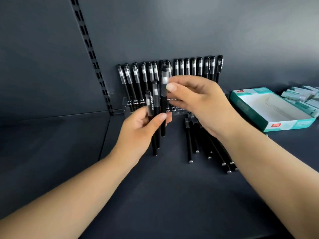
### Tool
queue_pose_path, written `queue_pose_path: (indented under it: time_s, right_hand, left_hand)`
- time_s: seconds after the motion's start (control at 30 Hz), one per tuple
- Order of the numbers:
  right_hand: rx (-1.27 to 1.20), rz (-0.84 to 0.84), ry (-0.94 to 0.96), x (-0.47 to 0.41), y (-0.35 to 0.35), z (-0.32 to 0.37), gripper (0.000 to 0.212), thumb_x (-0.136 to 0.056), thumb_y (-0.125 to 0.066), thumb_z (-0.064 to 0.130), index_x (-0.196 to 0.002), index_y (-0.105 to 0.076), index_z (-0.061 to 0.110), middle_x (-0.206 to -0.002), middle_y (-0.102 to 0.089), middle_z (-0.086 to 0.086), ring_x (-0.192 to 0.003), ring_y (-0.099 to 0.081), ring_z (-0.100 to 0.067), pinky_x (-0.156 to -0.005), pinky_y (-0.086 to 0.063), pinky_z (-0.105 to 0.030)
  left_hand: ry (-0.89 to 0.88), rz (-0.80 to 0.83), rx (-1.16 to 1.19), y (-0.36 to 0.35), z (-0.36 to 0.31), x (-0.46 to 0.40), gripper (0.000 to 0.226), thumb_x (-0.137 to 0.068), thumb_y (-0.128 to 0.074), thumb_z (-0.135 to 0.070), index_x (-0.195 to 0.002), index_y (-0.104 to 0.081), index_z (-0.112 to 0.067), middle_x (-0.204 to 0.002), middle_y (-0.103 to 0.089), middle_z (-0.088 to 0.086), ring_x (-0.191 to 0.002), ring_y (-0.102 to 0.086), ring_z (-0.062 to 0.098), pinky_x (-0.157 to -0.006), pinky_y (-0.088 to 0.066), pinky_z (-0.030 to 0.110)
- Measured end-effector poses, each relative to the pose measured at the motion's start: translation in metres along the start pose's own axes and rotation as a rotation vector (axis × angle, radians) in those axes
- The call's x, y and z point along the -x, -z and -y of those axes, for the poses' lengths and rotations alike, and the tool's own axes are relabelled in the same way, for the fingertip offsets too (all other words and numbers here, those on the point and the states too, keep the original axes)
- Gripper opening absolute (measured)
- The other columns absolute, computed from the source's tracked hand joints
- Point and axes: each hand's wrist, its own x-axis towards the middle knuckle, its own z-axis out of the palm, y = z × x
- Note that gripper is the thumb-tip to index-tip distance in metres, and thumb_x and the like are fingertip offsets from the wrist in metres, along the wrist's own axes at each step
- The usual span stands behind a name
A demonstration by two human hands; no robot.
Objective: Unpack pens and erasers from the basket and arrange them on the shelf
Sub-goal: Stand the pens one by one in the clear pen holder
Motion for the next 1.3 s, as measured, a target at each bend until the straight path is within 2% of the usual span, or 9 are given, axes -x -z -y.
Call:
queue_pose_path:
  time_s: [0.13, 0.37, 0.47, 0.6, 0.67, 0.83, 1.0, 1.2, 1.3]
  right_hand:
    - [0.039, 0.028, 0.054, 0.009, -0.007, 0.001, 0.012, -0.082, -0.063, 0.010, -0.080, -0.067, 0.021, -0.071, -0.067, 0.008, -0.072, -0.064, -0.005, -0.074, -0.057, -0.025]
    - [0.051, 0.069, -0.065, 0.015, -0.003, -0.009, 0.015, -0.083, -0.061, 0.010, -0.073, -0.058, 0.021, -0.057, -0.064, 0.012, -0.064, -0.063, -0.002, -0.071, -0.057, -0.023]
    - [0.023, 0.070, -0.090, 0.012, 0.001, -0.010, 0.014, -0.082, -0.062, 0.007, -0.078, -0.057, 0.019, -0.059, -0.065, 0.011, -0.064, -0.063, -0.003, -0.069, -0.056, -0.021]
    - [-0.014, 0.147, -0.103, 0.004, 0.010, -0.007, 0.017, -0.084, -0.059, 0.002, -0.085, -0.065, 0.018, -0.066, -0.066, 0.008, -0.068, -0.065, -0.001, -0.064, -0.052, -0.014]
    - [-0.027, 0.159, -0.098, -0.002, 0.015, -0.004, 0.014, -0.084, -0.059, 0.001, -0.079, -0.067, 0.012, -0.065, -0.066, 0.005, -0.066, -0.065, -0.002, -0.063, -0.051, -0.013]
    - [-0.094, 0.156, -0.141, -0.023, 0.031, 0.002, 0.017, -0.084, -0.059, 0.004, -0.070, -0.063, 0.014, -0.062, -0.067, 0.006, -0.065, -0.067, -0.004, -0.065, -0.055, -0.019]
    - [-0.101, 0.161, -0.182, -0.044, 0.046, 0.007, 0.016, -0.085, -0.058, 0.006, -0.073, -0.064, 0.014, -0.062, -0.068, 0.004, -0.059, -0.066, -0.005, -0.063, -0.056, -0.019]
    - [-0.218, -0.004, -0.174, -0.073, 0.067, 0.014, 0.016, -0.087, -0.057, 0.007, -0.073, -0.058, 0.014, -0.060, -0.068, 0.002, -0.052, -0.063, -0.005, -0.058, -0.056, -0.020]
    - [-0.190, -0.107, -0.128, -0.090, 0.076, 0.013, 0.016, -0.086, -0.059, 0.008, -0.072, -0.055, 0.016, -0.065, -0.066, 0.002, -0.058, -0.061, -0.007, -0.062, -0.055, -0.021]
  left_hand:
    - [-0.020, 0.037, -0.064, 0.002, 0.005, 0.011, 0.021, -0.070, -0.059, -0.028, -0.091, -0.062, -0.024, -0.085, -0.073, -0.010, -0.090, -0.067, 0.006, -0.083, -0.053, 0.025]
    - [0.081, 0.109, -0.096, 0.006, 0.016, 0.015, 0.018, -0.078, -0.060, -0.018, -0.094, -0.062, -0.027, -0.086, -0.073, -0.013, -0.091, -0.067, 0.006, -0.087, -0.052, 0.024]
    - [0.100, 0.121, -0.087, 0.006, 0.015, 0.014, 0.019, -0.076, -0.059, -0.022, -0.095, -0.062, -0.026, -0.087, -0.073, -0.011, -0.090, -0.068, 0.007, -0.083, -0.053, 0.022]
    - [0.140, 0.112, -0.019, 0.000, 0.012, 0.010, 0.016, -0.085, -0.054, -0.012, -0.096, -0.062, -0.022, -0.086, -0.073, -0.008, -0.086, -0.069, 0.008, -0.071, -0.055, 0.019]
    - [0.148, 0.100, 0.019, -0.005, 0.010, 0.007, 0.016, -0.084, -0.054, -0.015, -0.097, -0.062, -0.021, -0.087, -0.074, -0.005, -0.085, -0.069, 0.010, -0.069, -0.055, 0.020]
    - [0.140, 0.057, 0.152, -0.018, 0.002, -0.008, 0.026, -0.070, -0.055, -0.025, -0.095, -0.062, -0.020, -0.085, -0.074, 0.004, -0.083, -0.070, 0.021, -0.072, -0.058, 0.031]
    - [0.138, 0.065, 0.168, -0.029, 0.000, -0.024, 0.018, -0.079, -0.052, -0.020, -0.094, -0.062, -0.021, -0.079, -0.073, 0.005, -0.074, -0.071, 0.021, -0.065, -0.058, 0.031]
    - [0.146, 0.033, 0.022, -0.028, 0.018, -0.044, 0.019, -0.092, -0.046, -0.011, -0.095, -0.060, -0.024, -0.073, -0.072, -0.002, -0.071, -0.070, 0.014, -0.067, -0.058, 0.027]
    - [0.128, -0.033, -0.020, -0.027, 0.026, -0.056, 0.020, -0.093, -0.046, -0.011, -0.097, -0.059, -0.025, -0.066, -0.069, -0.004, -0.060, -0.066, 0.010, -0.060, -0.056, 0.022]
